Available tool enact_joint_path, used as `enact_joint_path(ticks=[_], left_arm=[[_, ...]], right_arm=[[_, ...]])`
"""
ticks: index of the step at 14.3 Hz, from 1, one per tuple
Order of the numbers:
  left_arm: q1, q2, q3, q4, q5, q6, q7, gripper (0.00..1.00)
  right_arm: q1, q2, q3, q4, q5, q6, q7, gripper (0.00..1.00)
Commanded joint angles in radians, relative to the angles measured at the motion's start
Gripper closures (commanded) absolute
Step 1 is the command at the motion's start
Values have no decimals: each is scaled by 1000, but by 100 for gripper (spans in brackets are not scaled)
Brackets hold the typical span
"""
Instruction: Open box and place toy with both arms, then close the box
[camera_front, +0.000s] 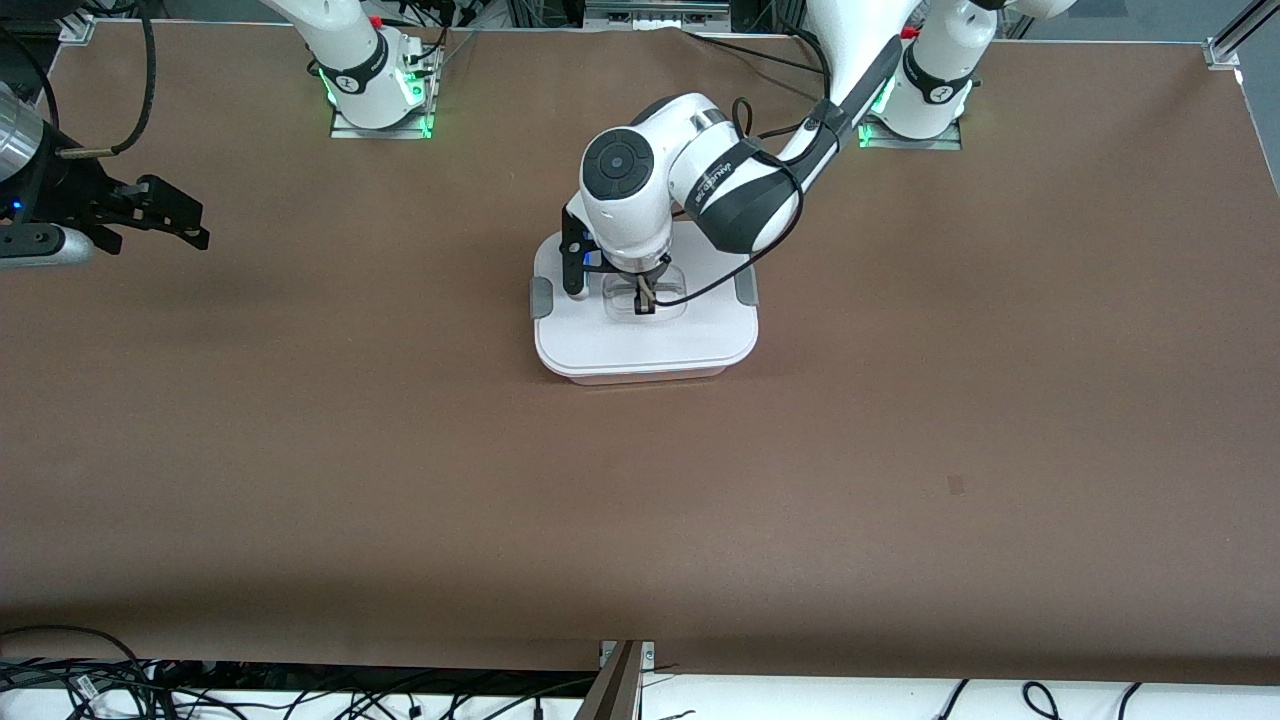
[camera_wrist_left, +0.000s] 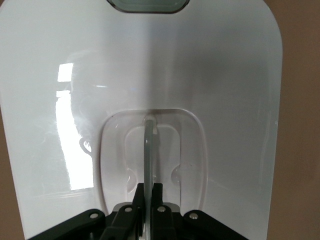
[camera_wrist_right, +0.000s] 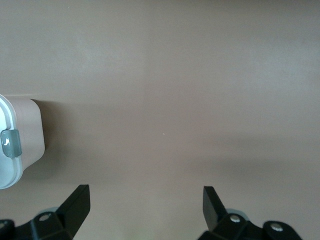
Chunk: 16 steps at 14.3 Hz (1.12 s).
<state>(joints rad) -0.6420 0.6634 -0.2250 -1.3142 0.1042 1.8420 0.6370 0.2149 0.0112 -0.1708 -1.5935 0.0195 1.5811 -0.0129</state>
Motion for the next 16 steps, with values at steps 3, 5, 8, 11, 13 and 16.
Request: enact_joint_path(ticks=[3, 5, 8, 11, 13, 16], left_arm=[[-8, 39, 10, 18, 51, -20, 19, 100], [-8, 33, 10, 21, 52, -21, 16, 100], [-2, -5, 7, 23, 52, -30, 1, 0], [5, -79, 3, 21, 38, -99, -5, 0], [33, -169, 4, 21, 34, -203, -22, 0], [146, -310, 6, 15, 0, -401, -167, 0]], right_arm=[[-2, 6, 1, 21, 0, -13, -6, 0], [-2, 6, 1, 21, 0, -13, -6, 0], [-2, 6, -1, 21, 0, -13, -7, 0], [-2, 6, -1, 21, 0, -15, -6, 0], [-2, 6, -1, 21, 0, -15, -6, 0], [-2, 6, -1, 21, 0, -15, -7, 0]])
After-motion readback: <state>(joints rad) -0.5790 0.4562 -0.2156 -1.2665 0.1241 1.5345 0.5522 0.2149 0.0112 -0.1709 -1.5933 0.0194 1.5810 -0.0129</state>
